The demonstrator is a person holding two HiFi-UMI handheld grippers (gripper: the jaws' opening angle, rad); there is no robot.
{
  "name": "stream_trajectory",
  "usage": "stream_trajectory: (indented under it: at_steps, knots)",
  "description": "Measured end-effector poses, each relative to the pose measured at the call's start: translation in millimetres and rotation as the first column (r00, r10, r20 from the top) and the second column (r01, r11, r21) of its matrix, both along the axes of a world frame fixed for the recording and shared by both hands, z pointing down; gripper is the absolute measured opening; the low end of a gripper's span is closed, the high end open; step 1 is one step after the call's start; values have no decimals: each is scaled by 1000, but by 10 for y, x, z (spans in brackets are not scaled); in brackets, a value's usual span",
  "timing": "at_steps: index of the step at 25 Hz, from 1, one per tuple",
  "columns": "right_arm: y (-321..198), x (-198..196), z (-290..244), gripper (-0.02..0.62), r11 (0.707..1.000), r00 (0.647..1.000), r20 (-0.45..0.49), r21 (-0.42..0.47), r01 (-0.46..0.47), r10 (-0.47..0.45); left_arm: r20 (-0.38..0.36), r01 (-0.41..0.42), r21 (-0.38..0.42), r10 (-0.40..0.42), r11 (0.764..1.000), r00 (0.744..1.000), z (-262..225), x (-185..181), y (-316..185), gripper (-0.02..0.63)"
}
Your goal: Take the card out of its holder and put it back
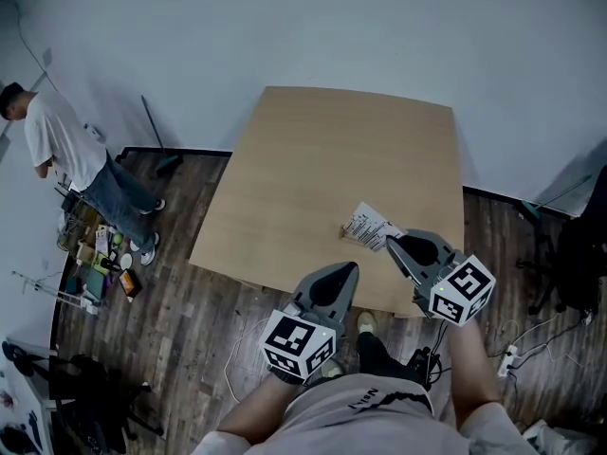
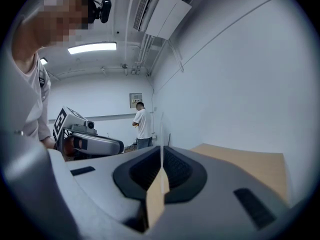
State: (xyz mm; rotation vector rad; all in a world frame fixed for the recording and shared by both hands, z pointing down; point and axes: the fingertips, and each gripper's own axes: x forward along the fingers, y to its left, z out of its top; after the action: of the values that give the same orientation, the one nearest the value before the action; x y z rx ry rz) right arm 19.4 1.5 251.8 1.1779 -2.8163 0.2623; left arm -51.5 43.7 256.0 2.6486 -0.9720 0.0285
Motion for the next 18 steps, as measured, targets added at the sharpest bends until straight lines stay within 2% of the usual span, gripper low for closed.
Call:
stream_trajectory:
  at_steps: [6, 18]
  knots:
    - [80, 34, -11, 26, 1000, 1000, 4, 6, -1, 1, 5, 22, 6, -22, 1000, 1000, 5, -6, 72, 12]
    - [-290, 178, 408, 26, 998, 999, 10, -49, 49, -48, 20, 54, -63, -52, 997, 998, 416, 61, -205, 12]
